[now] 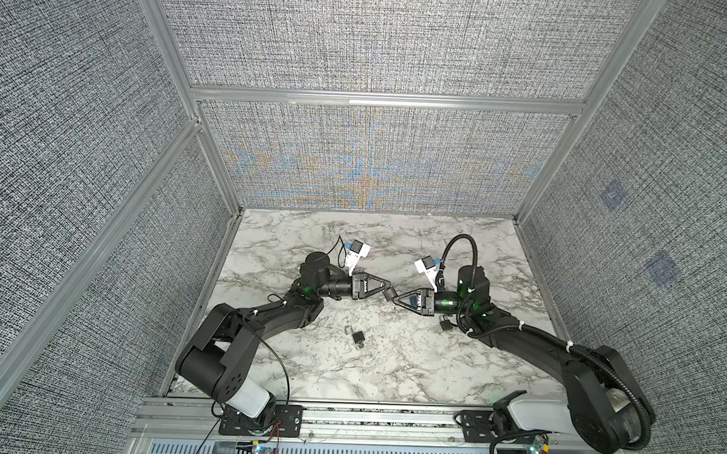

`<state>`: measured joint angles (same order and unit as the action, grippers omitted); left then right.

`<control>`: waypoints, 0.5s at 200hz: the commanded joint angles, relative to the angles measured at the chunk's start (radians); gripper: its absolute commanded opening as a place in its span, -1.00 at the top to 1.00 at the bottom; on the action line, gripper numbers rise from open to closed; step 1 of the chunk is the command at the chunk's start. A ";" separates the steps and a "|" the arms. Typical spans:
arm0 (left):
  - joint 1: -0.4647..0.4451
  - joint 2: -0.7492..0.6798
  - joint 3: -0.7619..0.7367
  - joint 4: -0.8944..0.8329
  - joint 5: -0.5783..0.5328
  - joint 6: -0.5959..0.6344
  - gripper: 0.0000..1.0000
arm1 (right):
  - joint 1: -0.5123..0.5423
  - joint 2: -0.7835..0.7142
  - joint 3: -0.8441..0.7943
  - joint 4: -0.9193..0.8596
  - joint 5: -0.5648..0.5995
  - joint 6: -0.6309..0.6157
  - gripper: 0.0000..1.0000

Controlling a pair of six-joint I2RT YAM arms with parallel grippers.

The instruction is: Lock with the key

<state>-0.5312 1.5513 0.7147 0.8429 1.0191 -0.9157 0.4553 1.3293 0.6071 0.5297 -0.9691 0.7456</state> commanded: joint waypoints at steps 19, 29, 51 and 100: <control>0.000 -0.004 0.007 0.030 -0.017 0.003 1.00 | 0.005 0.003 0.001 0.037 -0.006 0.013 0.62; 0.000 -0.007 0.005 0.024 -0.025 0.006 1.00 | 0.006 0.006 0.001 0.040 -0.006 0.015 0.67; 0.000 -0.013 0.010 0.002 -0.038 0.019 1.00 | 0.009 0.010 -0.001 0.047 -0.008 0.017 0.81; 0.011 -0.030 0.011 -0.022 -0.069 0.033 1.00 | 0.011 0.011 -0.021 0.078 -0.010 0.044 1.00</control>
<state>-0.5282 1.5349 0.7174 0.7959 0.9882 -0.9077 0.4633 1.3392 0.5987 0.5732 -0.9680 0.7586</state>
